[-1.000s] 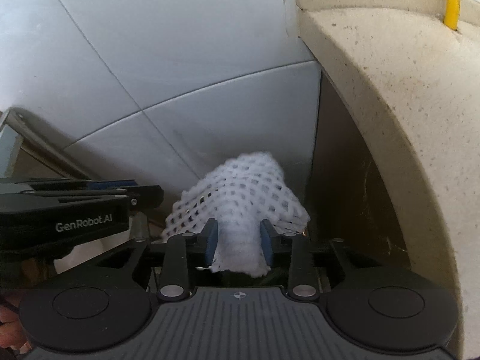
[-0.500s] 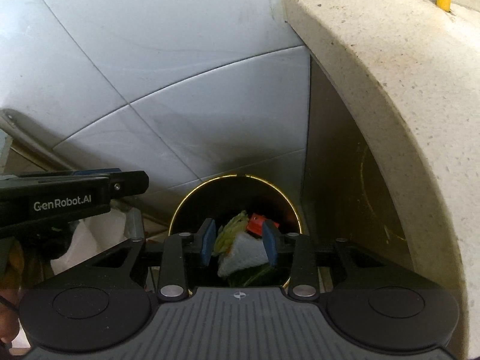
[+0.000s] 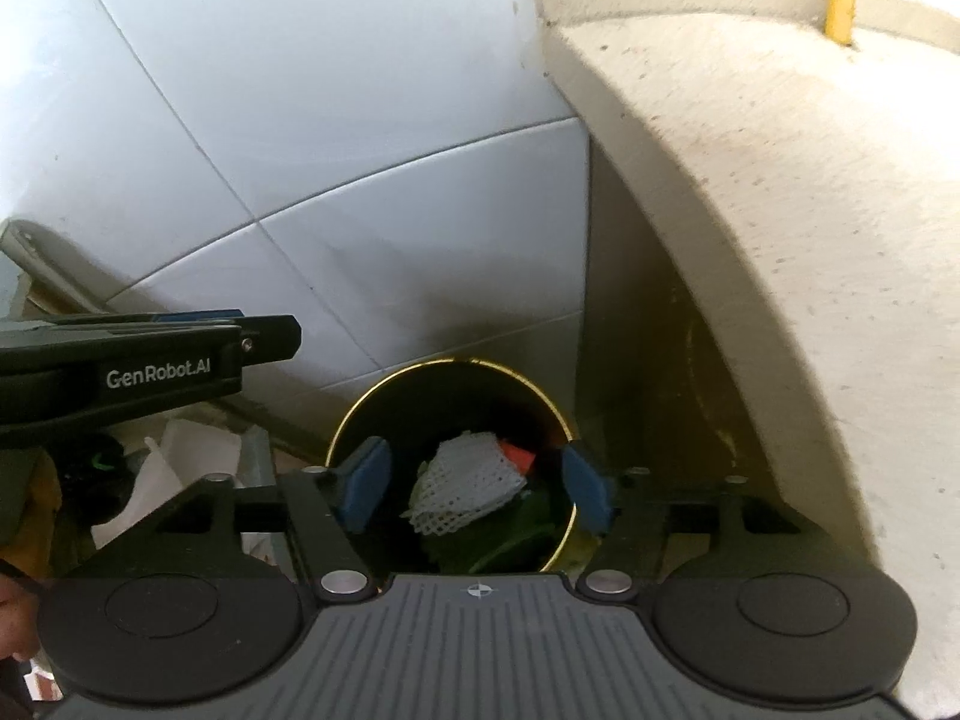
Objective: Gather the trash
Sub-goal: 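Open the left tool while the right tool opens, dropping peel and net into the bin, then raise both tools back up over the counter toward the leaves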
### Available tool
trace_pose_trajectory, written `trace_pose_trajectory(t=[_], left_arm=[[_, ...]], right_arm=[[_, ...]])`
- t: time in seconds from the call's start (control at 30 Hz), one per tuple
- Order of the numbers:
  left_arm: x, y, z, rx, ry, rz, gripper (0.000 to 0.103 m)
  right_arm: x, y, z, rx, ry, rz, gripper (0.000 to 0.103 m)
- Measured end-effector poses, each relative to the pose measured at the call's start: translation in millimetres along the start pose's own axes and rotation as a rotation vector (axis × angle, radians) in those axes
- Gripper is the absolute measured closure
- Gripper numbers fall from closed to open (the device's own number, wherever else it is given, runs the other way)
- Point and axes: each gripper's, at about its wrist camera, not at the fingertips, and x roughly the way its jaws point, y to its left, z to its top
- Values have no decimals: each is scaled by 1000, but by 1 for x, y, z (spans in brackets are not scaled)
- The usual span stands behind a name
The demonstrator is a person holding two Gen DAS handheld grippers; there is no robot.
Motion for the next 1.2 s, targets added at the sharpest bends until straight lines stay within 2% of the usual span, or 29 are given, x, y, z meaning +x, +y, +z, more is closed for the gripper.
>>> trace_pose_trajectory(t=[0.13,0.17,0.43,0.53,0.73,0.97,1.03,1.2], left_arm=[[-6,-5,0,23,-41,14,79],[-8,-6,0,31,-52,18,78],[-29,-23,-1,139,-234,81,66],[-35,-26,0,155,-269,71,62],[-41,-22,3,114,-304,53,60],[-55,-32,-1,146,-385,58,60],[-59,-37,-3,169,-407,57,59],[-70,-45,-9,205,-466,38,59]], right_arm=[[-3,-3,-6,12,11,-22,22],[-4,-4,-8,16,15,-27,18],[-15,-1,-18,-7,8,-106,16],[-31,9,-19,-59,-57,-148,15],[-80,14,-12,-83,-245,-161,8],[-135,12,-26,-126,-497,-301,0],[-145,9,-32,-119,-534,-327,0],[-161,-2,-49,-100,-548,-412,0]])
